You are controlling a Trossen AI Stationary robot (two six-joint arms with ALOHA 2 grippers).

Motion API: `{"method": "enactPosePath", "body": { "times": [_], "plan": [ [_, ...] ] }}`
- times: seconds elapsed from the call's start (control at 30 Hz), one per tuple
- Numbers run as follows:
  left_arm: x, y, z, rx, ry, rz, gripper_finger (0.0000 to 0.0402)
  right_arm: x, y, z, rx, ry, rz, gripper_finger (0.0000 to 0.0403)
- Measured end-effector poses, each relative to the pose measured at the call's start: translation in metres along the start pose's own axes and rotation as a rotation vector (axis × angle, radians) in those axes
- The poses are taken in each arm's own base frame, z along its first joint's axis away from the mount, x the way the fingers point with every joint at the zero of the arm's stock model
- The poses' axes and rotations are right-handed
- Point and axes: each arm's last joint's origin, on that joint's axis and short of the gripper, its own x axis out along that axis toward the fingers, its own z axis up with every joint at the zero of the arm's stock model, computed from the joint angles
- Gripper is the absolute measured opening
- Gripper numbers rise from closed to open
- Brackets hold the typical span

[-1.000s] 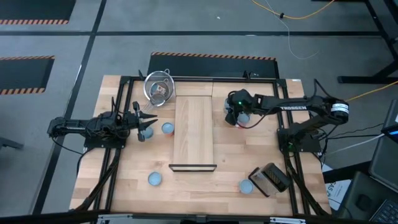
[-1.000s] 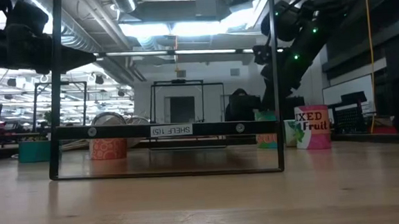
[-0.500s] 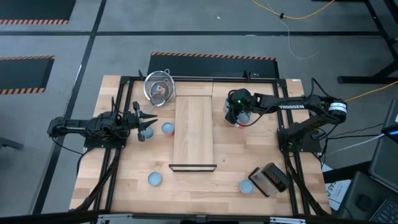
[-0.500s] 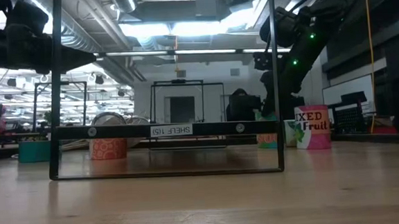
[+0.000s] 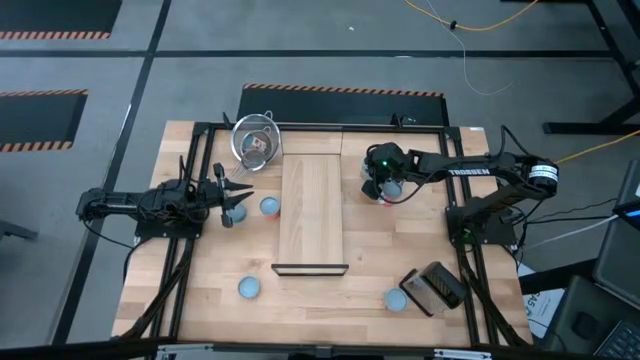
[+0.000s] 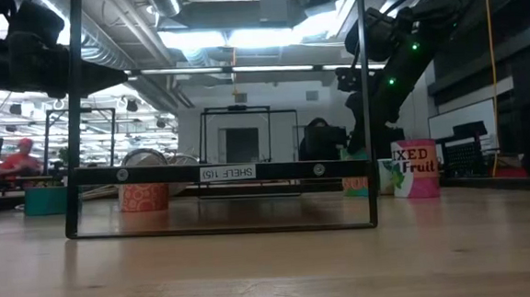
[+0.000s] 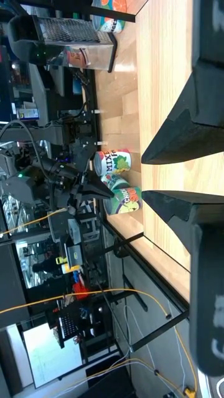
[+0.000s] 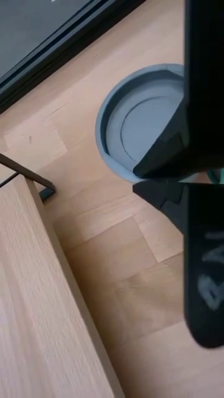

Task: Pick and place cans onto a shelf
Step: Put the canned chicken soup on the shelf

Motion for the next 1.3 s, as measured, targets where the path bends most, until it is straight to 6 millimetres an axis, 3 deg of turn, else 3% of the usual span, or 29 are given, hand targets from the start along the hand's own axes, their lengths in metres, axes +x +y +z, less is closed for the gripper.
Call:
{"method": "enactPosePath", "body": {
  "times": [0.67, 0.9, 1.3],
  "plan": [
    [0.000, 0.000, 0.000, 0.000, 0.001, 0.000, 0.0072, -0.002, 0.000, 0.003, -0.058, 0.010, 0.015, 0.0008],
    [0.000, 0.000, 0.000, 0.000, 0.000, 0.000, 0.0072, -0.016, 0.001, 0.034, -0.102, -0.026, 0.081, 0.0008],
    [0.000, 0.000, 0.000, 0.000, 0.000, 0.000, 0.0072, -0.064, 0.000, 0.101, -0.196, -0.172, 0.261, 0.0009]
  ]
}}
